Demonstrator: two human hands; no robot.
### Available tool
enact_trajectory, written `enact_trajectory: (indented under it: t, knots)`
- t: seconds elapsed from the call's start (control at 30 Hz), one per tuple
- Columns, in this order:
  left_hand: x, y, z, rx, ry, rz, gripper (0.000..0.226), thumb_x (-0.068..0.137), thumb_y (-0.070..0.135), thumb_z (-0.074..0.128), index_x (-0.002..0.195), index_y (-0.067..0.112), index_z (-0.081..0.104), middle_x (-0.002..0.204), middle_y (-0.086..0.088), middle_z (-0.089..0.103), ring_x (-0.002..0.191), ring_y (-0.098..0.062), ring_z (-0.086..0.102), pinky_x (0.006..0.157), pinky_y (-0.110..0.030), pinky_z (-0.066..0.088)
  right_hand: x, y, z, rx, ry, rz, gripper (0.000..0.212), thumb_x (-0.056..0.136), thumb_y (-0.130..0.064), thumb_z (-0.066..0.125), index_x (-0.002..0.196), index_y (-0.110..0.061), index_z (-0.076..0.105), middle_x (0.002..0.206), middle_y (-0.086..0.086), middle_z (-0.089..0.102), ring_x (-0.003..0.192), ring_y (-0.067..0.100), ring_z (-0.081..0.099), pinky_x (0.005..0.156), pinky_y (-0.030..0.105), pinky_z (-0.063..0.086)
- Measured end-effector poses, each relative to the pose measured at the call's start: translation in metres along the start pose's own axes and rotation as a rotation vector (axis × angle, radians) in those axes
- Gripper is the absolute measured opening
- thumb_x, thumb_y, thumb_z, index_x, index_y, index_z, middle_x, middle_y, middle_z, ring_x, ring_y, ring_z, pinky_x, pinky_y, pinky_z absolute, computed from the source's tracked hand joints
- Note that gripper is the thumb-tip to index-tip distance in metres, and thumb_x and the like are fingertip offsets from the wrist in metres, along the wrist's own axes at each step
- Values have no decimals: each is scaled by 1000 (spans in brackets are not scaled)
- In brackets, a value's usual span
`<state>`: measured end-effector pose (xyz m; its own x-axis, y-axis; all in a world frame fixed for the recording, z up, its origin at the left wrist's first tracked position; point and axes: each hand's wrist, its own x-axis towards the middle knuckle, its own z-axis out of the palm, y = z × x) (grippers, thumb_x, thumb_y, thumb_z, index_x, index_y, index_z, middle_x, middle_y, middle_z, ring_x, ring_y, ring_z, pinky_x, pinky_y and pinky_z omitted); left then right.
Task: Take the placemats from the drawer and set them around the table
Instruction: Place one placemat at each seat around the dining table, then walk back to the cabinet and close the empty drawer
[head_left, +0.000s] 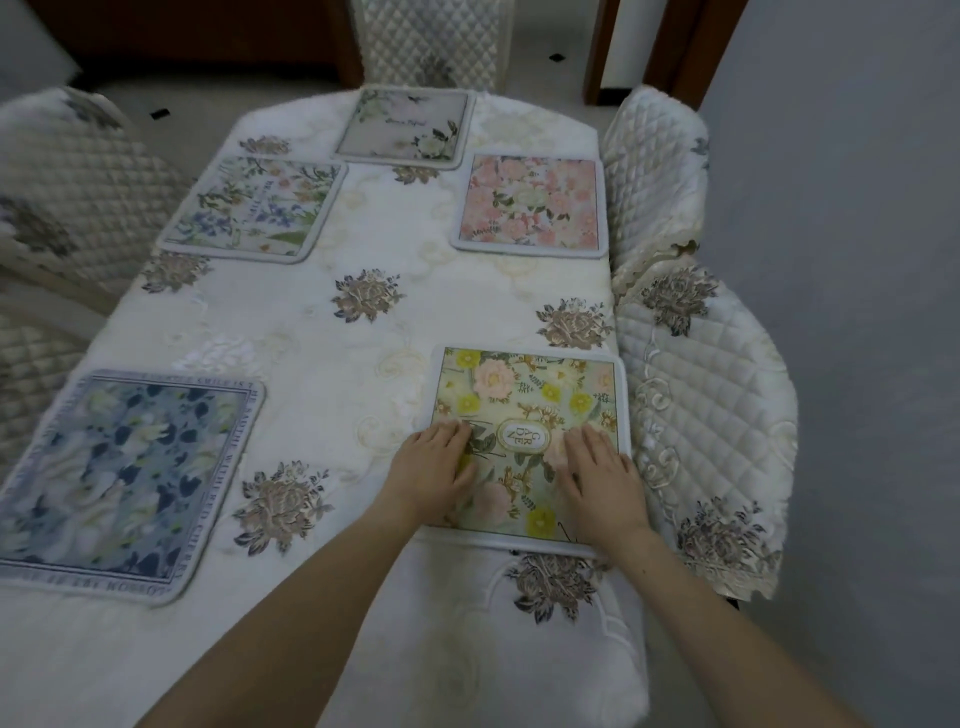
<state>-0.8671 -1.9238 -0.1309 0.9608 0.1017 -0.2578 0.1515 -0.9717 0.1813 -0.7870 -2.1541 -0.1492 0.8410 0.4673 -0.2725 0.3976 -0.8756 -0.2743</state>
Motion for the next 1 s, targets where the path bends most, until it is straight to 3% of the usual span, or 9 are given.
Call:
enact_trajectory:
  t: [0.07,0.17,0.33,0.47,0.57,0.7,0.9,1.0]
  knots:
    - [-6,4,-26,-5,94,21,74,85,53,10,134,14,48,134,-5,54,122,-24,50,96,-35,40,-6,-13,-23,41,62,-43,52,101,-41,28,148,-20,27,155,6,27,143,22,21,113,43,26]
    - [-25,12,-59,-10,269,73,62,90,48,24,120,9,61,112,-7,66,100,-28,61,81,-39,49,-21,-36,-56,72,146,-127,49,101,-38,33,145,-17,34,148,7,38,137,23,32,109,40,32]
    - [-70,32,-98,-11,437,115,51,93,43,37,126,11,59,120,-5,64,111,-25,58,92,-38,46,-57,-71,-94,77,235,-242,65,93,-51,16,147,-19,34,151,7,35,142,26,26,114,46,25]
    - [-119,47,-99,-54,510,81,50,95,43,40,137,18,51,137,-4,54,127,-25,48,108,-40,34,-97,-87,-98,68,367,-360,53,97,-43,30,142,-19,43,144,8,46,137,28,36,108,51,34]
    - [-163,55,-88,-119,568,35,52,95,42,42,143,23,42,146,-1,45,136,-22,38,114,-37,25,-132,-92,-86,75,345,-399,53,98,-44,30,146,-24,37,148,3,41,140,25,30,112,50,27]
    - [-226,61,-57,-159,580,-77,52,94,40,44,143,20,43,145,-3,46,135,-23,40,113,-39,30,-176,-93,-53,41,236,-446,54,98,-46,26,148,-26,30,152,0,35,143,22,25,113,50,23]
    - [-312,40,-3,-145,458,-316,53,95,45,37,141,19,46,144,-3,47,135,-24,41,113,-44,28,-208,-108,-16,-48,51,-539,56,99,-51,17,145,-25,37,147,5,43,138,28,36,109,52,32]
    - [-344,25,0,-170,488,-435,54,96,45,35,140,18,47,143,-3,48,135,-25,41,113,-44,27,-210,-133,-13,-68,49,-610,54,99,-48,21,144,-24,40,146,6,44,137,28,38,110,46,22]
